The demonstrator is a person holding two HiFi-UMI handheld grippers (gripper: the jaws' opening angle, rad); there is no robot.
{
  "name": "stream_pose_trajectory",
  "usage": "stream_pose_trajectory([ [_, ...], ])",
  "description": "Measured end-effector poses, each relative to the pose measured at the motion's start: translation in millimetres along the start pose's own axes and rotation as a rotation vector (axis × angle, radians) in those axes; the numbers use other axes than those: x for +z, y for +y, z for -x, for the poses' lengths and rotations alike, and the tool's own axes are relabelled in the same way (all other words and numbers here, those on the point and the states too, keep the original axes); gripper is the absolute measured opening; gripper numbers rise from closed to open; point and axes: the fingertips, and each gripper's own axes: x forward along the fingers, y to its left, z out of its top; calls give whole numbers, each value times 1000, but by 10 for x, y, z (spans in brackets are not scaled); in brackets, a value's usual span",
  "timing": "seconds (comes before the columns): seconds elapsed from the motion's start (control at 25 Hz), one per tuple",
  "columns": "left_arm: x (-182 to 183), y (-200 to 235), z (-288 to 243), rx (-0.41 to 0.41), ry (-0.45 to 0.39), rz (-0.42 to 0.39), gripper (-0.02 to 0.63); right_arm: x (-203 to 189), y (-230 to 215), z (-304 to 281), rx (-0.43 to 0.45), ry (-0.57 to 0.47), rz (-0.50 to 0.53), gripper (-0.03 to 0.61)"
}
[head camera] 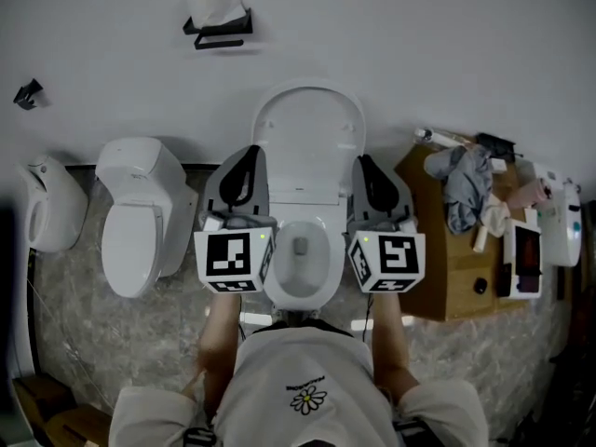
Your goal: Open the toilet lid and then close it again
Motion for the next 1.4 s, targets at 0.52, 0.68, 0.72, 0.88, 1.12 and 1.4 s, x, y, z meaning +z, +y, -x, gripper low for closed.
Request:
stream_pose_trajectory([
  [0.52,-129,-135,686,24,-3,14,26,-251,290,631,-1,34,25,49],
  [0.68,-185,-161,733,22,1,1,26,-306,299,688,-1,41,24,49],
  [0.72,-192,-156,733,23,3,0,26,-310,299,692,-1,44,25,49],
  [0.88,-194,-96,736,34,6,1,26,-294,286,692,-6,41,24,49],
  [1.12,-264,0,687,52,26,10,26,-294,235,649,-13,26,-9,49],
  [1.4,-394,186,116,31,53,17,96,-273,-70,105,-26,41,22,51],
])
